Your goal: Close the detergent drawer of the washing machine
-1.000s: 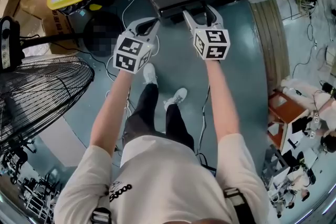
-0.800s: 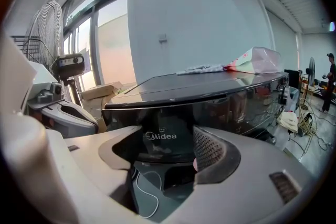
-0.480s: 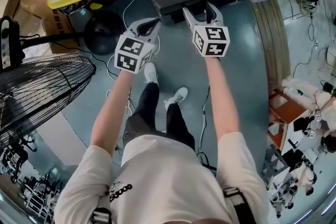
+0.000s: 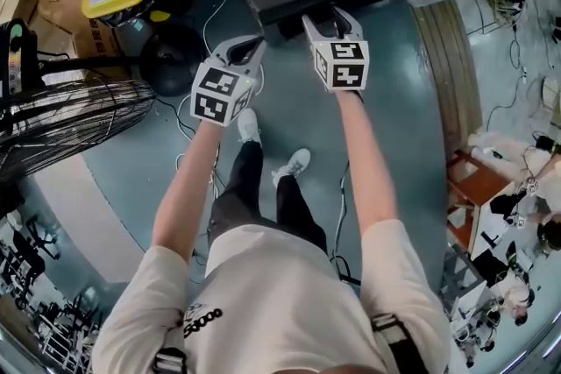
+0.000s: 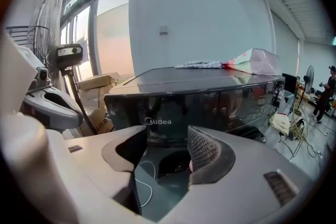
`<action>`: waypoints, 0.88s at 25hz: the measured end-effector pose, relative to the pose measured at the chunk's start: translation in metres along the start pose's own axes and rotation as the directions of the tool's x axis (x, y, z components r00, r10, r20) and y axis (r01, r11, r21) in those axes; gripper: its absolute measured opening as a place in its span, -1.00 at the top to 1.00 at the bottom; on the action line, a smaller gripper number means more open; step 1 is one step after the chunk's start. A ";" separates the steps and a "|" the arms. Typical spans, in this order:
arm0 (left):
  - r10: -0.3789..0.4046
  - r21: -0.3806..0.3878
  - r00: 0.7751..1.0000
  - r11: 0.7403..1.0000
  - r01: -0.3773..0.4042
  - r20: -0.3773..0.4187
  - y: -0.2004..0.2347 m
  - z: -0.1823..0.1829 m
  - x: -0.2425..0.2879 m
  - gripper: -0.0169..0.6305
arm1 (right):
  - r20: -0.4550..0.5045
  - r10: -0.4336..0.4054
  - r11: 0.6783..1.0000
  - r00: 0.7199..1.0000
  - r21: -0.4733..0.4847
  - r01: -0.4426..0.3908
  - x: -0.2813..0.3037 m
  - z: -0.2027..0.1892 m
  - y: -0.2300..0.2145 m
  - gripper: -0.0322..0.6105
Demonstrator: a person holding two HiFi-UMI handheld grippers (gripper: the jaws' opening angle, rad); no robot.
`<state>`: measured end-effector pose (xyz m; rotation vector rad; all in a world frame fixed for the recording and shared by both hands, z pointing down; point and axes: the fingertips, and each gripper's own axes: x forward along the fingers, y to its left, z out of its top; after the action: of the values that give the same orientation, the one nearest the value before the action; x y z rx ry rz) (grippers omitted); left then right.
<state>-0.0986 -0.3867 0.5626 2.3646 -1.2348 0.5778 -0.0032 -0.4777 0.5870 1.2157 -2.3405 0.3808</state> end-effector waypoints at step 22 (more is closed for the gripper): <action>0.104 0.106 0.988 0.988 -0.116 0.110 -0.136 0.026 -0.107 0.89 | 0.025 0.052 0.989 0.998 -0.142 -0.048 -0.267 -0.014 -0.001 0.88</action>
<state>-0.0368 -0.2580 0.4619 2.4584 -1.4209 0.5793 0.1334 -0.2874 0.4582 1.1048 -2.3816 0.2104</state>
